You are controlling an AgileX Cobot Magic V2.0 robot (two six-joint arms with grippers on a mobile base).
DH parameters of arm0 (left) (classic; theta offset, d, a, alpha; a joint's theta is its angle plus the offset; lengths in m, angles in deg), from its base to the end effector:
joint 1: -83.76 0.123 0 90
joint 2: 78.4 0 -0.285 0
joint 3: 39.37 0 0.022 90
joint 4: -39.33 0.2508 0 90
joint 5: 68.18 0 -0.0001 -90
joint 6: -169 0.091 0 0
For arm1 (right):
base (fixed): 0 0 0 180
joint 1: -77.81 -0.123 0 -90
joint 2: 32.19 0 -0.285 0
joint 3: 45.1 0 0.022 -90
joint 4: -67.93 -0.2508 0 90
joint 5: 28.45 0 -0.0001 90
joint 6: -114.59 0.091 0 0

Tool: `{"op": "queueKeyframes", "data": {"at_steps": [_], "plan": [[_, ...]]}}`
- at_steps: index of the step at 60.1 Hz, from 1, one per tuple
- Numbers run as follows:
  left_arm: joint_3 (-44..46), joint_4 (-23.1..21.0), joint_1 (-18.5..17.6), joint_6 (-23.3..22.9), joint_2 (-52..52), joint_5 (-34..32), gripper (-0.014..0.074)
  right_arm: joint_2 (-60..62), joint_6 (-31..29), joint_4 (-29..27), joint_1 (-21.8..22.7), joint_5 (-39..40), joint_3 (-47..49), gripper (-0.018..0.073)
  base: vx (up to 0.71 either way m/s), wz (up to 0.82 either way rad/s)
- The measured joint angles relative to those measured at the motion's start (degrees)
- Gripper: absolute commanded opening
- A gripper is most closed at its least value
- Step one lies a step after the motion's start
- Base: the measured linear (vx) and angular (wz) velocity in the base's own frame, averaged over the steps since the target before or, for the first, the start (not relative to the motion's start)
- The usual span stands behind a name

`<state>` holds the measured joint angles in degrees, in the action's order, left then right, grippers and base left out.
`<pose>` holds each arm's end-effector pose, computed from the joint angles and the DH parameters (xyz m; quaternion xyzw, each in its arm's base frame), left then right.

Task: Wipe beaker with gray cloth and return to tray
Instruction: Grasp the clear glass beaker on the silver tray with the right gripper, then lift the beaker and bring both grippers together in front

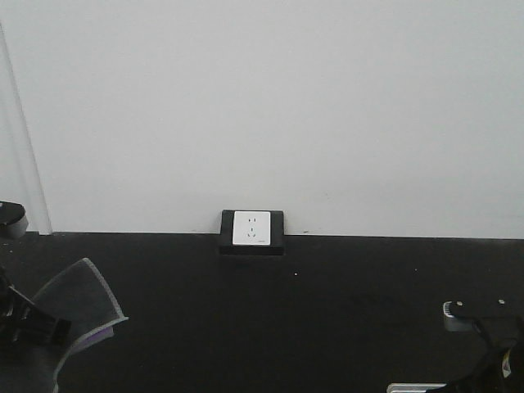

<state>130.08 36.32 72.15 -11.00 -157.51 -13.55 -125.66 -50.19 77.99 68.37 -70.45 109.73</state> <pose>0.2440 -0.0541 0.3525 0.0884 0.9474 -0.0559 0.3024 0.2764 0.0352 0.2215 -0.0048 0.9835 -0.0314 0.1783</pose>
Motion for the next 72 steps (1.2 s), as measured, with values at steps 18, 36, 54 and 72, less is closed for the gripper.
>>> {"op": "queueKeyframes", "data": {"at_steps": [18, 36, 54, 72], "plan": [[0.0, 0.0, 0.0, 0.0, 0.0, 0.0, -0.0003, -4.92, 0.0, -1.67, 0.0, 4.18, 0.28, 0.044, 0.0, 0.0], [0.0, 0.0, 0.0, 0.0, 0.0, 0.0, -0.0003, -9.14, 0.0, -2.16, 0.0, 6.18, 0.28, 0.0303, 0.0, 0.0], [0.0, 0.0, 0.0, 0.0, 0.0, 0.0, -0.0003, -9.38, 0.0, -2.77, 0.0, 7.92, 0.5, -0.0014, 0.0, 0.0], [0.0, 0.0, 0.0, 0.0, 0.0, 0.0, -0.0003, -7.79, 0.0, -2.77, 0.0, 6.49, 0.57, -0.0012, 0.0, 0.0]]}}
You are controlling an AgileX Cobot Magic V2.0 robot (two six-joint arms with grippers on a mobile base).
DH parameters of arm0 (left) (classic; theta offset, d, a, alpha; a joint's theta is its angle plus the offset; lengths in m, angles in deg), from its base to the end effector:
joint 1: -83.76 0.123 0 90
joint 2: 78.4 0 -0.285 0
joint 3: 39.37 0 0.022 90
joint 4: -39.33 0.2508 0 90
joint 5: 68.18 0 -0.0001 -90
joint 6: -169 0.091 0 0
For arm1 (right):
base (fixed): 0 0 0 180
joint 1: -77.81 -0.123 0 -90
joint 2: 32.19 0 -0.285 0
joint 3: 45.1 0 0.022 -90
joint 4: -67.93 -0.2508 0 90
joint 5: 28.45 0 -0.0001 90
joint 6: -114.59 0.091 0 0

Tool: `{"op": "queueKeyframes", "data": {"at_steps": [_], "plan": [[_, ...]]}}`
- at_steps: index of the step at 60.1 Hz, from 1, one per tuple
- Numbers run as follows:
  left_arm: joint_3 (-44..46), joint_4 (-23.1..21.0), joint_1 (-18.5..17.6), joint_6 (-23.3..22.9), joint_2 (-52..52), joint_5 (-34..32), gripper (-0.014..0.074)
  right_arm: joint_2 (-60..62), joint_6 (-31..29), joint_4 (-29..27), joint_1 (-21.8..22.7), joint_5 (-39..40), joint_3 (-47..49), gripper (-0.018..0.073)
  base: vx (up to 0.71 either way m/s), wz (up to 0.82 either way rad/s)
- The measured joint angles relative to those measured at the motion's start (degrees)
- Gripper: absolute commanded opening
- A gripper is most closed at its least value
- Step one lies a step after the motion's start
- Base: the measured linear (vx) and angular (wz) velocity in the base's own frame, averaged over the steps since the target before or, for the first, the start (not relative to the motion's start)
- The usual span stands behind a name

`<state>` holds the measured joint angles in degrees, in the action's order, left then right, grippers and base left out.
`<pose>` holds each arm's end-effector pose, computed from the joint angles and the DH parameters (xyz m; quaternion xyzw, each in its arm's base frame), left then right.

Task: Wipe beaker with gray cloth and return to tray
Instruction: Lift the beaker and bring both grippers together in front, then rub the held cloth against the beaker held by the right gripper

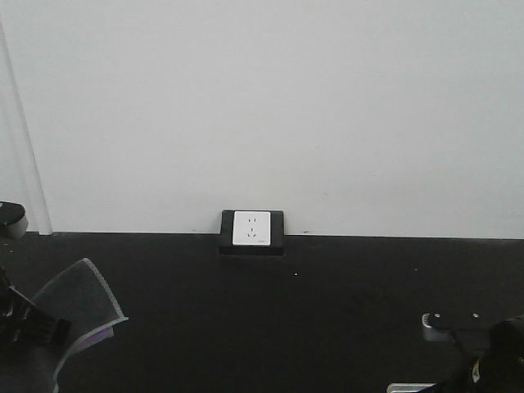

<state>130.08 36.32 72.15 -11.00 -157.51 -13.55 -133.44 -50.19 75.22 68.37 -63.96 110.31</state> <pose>0.2440 -0.0541 0.3525 0.0884 0.9474 -0.0559 0.3024 0.2981 0.0428 0.1876 0.0046 0.9858 -0.0093 0.1675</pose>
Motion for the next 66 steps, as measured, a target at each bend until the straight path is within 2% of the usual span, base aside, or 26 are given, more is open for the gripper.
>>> {"op": "queueKeyframes", "data": {"at_steps": [16, 25, 29, 36, 38, 39, 43, 52, 58, 66], "plan": [[0.0, 0.0, 0.0, 0.0, 0.0, -0.74, -0.0003, 12.58, -1.78, -0.77, 0.0, -2.88, 0.0, -0.0011, 0.0, 0.0], [0.0, -0.93, 0.0, 0.36, 0.0, -2.15, -0.0003, 20.4, -8.16, -6.22, 0.0, -3.36, 0.0, -0.0009, 0.0, 0.0], [0.0, -2.51, -0.23, 1.68, 0.0, -3.25, -0.0003, 22.76, -13.02, -11.92, 0.0, -3.36, 0.0, -0.0009, 0.0, 0.0], [0.0, -8.16, -2.0, 7.7, 0.0, -6.23, -0.0003, 23.66, -22.65, -24.09, 0.0, -3.43, 0.0, -0.0008, 0.0, 0.0], [-0.13, -12.82, -3.11, 9.94, 0.0, -7.52, -0.0003, 23.3, -26.14, -28.5, 0.0, -3.38, 0.0, -0.0008, 0.0, 0.0], [-0.19, -12.82, -3.33, 10.84, 0.0, -8.17, -0.0003, 23.08, -27.54, -30.3, 0.0, -3.38, 0.0, -0.0008, 0.0, 0.0], [-0.84, -20.16, -5.85, 14.89, -0.14, -11.29, -0.0001, 21.66, -34.52, -39.35, 0.0, -3.12, -0.05, -0.0008, 0.0, 0.0], [-1.03, -29.39, -10.96, 20.61, -2.79, -15.18, 0.0, 17.49, -47.23, -55.38, -0.53, -2.06, -0.05, -0.0008, 0.0, 0.0], [-1.13, -32.3, -15.99, 22.24, -6.74, -17.52, 0.0, 14.83, -53.36, -61.57, -2.32, -1.05, -0.05, -0.0008, 0.0, 0.0], [-1.32, -35.06, -20.27, 22.82, -9.82, -20.61, 0.0, 12.28, -56.46, -64.85, -5.03, 0.08, -0.05, -0.0008, 0.0, 0.0]]}}
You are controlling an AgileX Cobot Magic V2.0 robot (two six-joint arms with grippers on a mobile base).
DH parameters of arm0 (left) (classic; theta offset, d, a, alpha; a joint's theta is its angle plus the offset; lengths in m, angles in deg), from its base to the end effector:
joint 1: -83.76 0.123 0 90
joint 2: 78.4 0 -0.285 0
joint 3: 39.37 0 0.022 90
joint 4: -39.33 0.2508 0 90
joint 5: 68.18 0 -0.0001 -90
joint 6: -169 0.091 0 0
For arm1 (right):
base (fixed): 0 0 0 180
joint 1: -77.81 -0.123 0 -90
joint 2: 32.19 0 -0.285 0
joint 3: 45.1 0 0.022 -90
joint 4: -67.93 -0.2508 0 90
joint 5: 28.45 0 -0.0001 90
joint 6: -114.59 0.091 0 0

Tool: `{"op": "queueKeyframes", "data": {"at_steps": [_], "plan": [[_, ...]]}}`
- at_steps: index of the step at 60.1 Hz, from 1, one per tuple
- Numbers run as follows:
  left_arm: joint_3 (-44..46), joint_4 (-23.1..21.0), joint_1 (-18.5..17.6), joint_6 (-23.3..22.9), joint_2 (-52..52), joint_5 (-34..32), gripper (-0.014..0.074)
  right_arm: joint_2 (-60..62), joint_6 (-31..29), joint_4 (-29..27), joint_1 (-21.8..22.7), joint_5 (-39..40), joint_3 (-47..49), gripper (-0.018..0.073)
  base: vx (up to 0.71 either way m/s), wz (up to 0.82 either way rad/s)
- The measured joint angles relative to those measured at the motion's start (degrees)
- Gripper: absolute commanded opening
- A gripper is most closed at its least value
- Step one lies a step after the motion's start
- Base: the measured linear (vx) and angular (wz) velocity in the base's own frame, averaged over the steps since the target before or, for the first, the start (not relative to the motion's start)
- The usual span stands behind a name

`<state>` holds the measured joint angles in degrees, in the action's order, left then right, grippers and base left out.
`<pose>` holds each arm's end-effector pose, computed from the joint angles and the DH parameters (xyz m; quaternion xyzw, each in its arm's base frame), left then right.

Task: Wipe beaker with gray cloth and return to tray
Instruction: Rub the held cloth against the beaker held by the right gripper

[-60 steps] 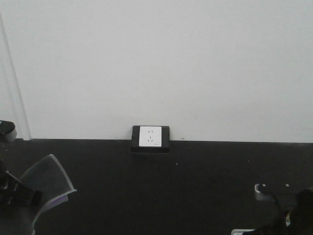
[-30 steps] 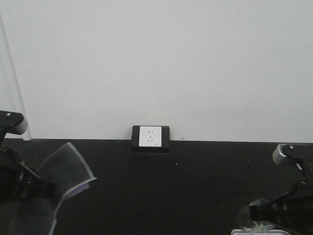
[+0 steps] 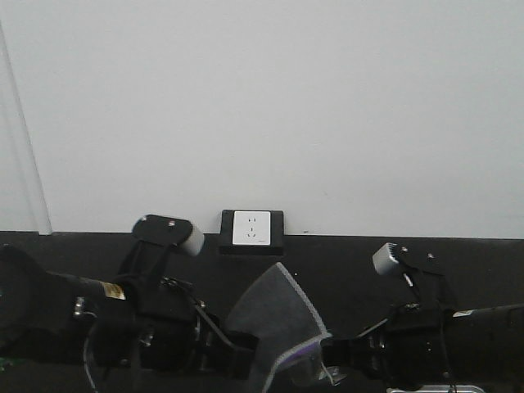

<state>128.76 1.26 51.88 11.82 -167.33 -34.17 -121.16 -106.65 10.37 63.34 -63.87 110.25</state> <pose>0.2481 -0.1913 0.3290 0.2415 0.8577 -0.3001 0.3406 0.2697 0.1156 0.2720 -0.1262 0.8887 0.3093 0.3141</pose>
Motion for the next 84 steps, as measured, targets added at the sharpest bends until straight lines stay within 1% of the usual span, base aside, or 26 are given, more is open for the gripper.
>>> {"op": "queueKeyframes", "data": {"at_steps": [5, 12, 22, 24, 34, 45, 52, 58, 59, 68, 73, 79, 84], "plan": [[0.0, -1.19, -2.34, 0.22, -1.25, -1.15, 0.0, -0.55, -0.53, -0.57, -0.42, 0.79, 0.0, -0.0008, 0.0, 0.0], [0.0, -1.87, -3.46, 0.09, -2.47, -1.96, 0.0, -0.58, -0.58, -0.83, -0.42, 1.19, 0.0, -0.0008, 0.0, 0.0], [0.0, -0.48, -2.15, -3.53, -6.01, -4.01, 0.0, 0.72, -0.65, -0.87, -0.42, 0.6, 0.0, -0.0008, 0.0, 0.0], [0.0, 1.31, -1.74, -4.36, -6.91, -4.07, 0.0, 1.12, -0.65, -0.87, -0.42, 0.28, 0.0, -0.0008, 0.0, 0.0], [0.0, 5.38, -0.58, -8.29, -10.13, -4.12, 0.0, 4.1, -0.43, -0.27, -0.42, -0.39, 0.0, -0.0008, 0.0, 0.0], [0.0, 6.0, -0.39, -9.3, -9.59, -3.15, 0.0, 5.13, -0.15, 0.39, -0.42, -0.02, 0.0, -0.0008, 0.0, 0.0], [0.0, 5.95, -0.62, -9.41, -6.21, -2.18, 0.0, 4.03, 0.2, 0.62, -0.42, 1.37, 0.0, -0.0008, 0.0, 0.0], [0.0, 4.98, -0.66, -9.45, -2.6, -1.87, 0.0, 2.15, 0.27, 0.62, -0.42, 2.26, 0.0, -0.0008, 0.0, 0.0], [0.0, 1.79, -0.68, -9.45, 1.5, -1.43, 0.0, -0.45, 0.32, 0.51, -0.42, 2.98, 0.0, -0.0008, 0.0, 0.0], [0.0, -2.31, -0.68, -9.45, 1.94, -0.53, 0.0, -1.71, 0.11, -1.43, -0.42, 3.3, 0.0, -0.0008, 0.0, 0.0], [0.0, -4.25, -1.11, -8.28, 1.12, -0.27, 0.0, -1.78, -0.67, -3.41, -0.42, 3.43, 0.0, -0.0008, 0.0, 0.0], [0.0, -4.94, -1.28, -7.24, -0.67, -0.19, 0.0, -1.78, -1.24, -5.07, -0.42, 3.06, 0.0, -0.0008, 0.0, 0.0], [0.0, -4.72, -1.32, -6.98, -2.67, -0.03, 0.0, -1.78, -1.35, -5.3, -0.42, 1.89, 0.0, -0.0008, 0.0, 0.0]]}}
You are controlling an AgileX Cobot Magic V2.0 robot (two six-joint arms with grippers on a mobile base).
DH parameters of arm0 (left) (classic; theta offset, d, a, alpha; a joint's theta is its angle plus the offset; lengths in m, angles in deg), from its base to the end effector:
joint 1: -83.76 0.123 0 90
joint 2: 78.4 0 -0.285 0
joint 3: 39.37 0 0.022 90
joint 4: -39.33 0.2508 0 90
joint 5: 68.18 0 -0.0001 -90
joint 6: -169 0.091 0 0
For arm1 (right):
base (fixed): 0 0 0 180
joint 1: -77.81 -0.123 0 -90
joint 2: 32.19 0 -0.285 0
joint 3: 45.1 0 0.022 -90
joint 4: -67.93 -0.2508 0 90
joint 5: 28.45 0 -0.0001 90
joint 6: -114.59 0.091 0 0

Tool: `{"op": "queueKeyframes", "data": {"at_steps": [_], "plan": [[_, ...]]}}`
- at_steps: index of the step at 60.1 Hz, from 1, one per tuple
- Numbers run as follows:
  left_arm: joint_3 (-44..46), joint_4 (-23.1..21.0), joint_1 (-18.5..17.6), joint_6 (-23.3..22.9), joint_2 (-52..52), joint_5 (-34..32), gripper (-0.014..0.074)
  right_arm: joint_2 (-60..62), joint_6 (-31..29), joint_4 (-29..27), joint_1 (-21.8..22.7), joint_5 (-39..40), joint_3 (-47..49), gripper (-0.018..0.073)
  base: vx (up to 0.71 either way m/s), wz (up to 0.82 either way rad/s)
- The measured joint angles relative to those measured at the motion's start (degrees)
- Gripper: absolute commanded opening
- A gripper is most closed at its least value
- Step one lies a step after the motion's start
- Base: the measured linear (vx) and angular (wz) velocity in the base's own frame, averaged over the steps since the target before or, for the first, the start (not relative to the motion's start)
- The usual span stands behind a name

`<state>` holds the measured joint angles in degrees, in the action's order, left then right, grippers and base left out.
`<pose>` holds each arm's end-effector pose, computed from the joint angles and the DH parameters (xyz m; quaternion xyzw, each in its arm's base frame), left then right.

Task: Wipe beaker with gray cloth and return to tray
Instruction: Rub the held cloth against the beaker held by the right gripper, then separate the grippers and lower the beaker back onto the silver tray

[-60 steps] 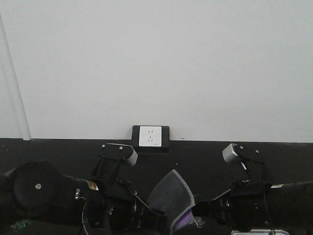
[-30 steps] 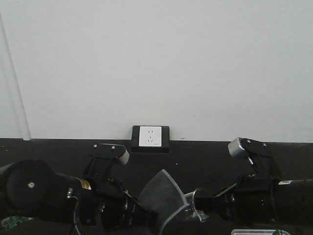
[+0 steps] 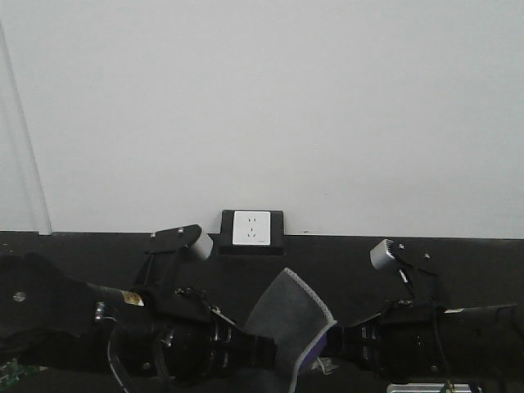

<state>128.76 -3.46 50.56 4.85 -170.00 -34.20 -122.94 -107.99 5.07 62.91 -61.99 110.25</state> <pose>0.2502 -0.2051 0.3169 0.1710 0.8757 -0.3473 0.2888 0.2768 0.1200 0.2670 -0.0958 0.8851 0.3279 0.3161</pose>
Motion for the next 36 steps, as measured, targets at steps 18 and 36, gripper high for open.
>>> {"op": "queueKeyframes", "data": {"at_steps": [18, 36], "plan": [[0.0, 9.96, 0.0, -2.69, -4.71, -2.93, 0.0, 4.32, -0.12, 0.49, 0.0, -2.29, 0.0, -0.0008, 0.0, 0.0], [0.0, 24.93, 4.66, -13.07, -5.45, 0.07, 0.0, 11.7, 13.58, 16.64, 0.32, -3.39, 0.0, -0.0008, 0.0, 0.0]]}}
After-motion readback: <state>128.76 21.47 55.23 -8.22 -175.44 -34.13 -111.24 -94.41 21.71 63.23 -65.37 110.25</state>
